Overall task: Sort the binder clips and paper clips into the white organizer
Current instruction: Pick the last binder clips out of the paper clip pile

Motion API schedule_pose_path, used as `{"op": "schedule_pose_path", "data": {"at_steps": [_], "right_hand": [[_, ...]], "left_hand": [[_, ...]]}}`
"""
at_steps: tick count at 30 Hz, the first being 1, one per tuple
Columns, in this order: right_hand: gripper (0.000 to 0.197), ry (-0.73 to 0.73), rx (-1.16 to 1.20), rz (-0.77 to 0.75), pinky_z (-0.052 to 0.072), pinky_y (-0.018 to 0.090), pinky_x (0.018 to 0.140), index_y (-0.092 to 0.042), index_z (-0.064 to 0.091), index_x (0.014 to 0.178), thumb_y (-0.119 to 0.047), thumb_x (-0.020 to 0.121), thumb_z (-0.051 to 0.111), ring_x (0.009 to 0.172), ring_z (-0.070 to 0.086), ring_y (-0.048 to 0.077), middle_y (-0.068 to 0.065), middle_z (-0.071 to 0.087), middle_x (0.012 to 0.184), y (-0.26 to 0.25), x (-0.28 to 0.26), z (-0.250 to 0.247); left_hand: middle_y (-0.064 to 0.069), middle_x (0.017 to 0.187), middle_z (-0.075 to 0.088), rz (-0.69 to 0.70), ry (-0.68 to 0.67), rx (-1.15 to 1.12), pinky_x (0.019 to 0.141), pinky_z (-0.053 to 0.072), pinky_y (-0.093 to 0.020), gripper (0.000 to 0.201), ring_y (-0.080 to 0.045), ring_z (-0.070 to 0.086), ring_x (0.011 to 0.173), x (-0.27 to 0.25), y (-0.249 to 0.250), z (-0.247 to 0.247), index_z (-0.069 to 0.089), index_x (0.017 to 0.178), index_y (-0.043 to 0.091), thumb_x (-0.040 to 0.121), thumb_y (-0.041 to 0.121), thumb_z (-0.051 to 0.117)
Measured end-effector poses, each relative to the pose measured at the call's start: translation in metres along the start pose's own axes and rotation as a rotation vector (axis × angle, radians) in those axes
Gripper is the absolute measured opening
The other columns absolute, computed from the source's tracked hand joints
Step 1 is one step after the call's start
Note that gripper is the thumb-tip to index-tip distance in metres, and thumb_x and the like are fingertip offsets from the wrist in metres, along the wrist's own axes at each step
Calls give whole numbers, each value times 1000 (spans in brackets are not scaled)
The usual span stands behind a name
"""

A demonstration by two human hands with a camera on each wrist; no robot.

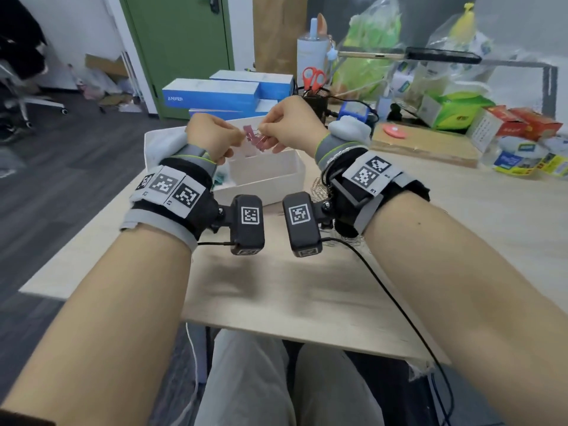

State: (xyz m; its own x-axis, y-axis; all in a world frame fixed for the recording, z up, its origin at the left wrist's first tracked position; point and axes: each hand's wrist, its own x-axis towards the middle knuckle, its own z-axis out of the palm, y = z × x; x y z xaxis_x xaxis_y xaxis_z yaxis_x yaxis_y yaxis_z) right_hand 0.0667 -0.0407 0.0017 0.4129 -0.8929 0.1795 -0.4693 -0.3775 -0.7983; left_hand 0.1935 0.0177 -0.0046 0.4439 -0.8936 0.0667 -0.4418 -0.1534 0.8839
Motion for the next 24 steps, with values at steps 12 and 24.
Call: {"op": "schedule_pose_path", "data": {"at_steps": [12, 24], "right_hand": [[22, -81, 102, 15, 54, 27, 45, -6, 62, 107, -2, 90, 47, 59, 70, 20, 10, 63, 102, 2, -5, -3], [19, -61, 34, 56, 53, 26, 51, -10, 63, 104, -7, 92, 48, 64, 67, 14, 5, 67, 93, 42, -31, -63]], "left_hand": [[3, 71, 54, 39, 97, -77, 47, 34, -24, 55, -13, 44, 52, 2, 8, 7, 65, 85, 12, 99, 48, 25], [-13, 121, 65, 119, 42, 20, 101, 44, -37, 36, -30, 56, 117, 15, 33, 65, 52, 124, 6, 92, -1, 36]]}}
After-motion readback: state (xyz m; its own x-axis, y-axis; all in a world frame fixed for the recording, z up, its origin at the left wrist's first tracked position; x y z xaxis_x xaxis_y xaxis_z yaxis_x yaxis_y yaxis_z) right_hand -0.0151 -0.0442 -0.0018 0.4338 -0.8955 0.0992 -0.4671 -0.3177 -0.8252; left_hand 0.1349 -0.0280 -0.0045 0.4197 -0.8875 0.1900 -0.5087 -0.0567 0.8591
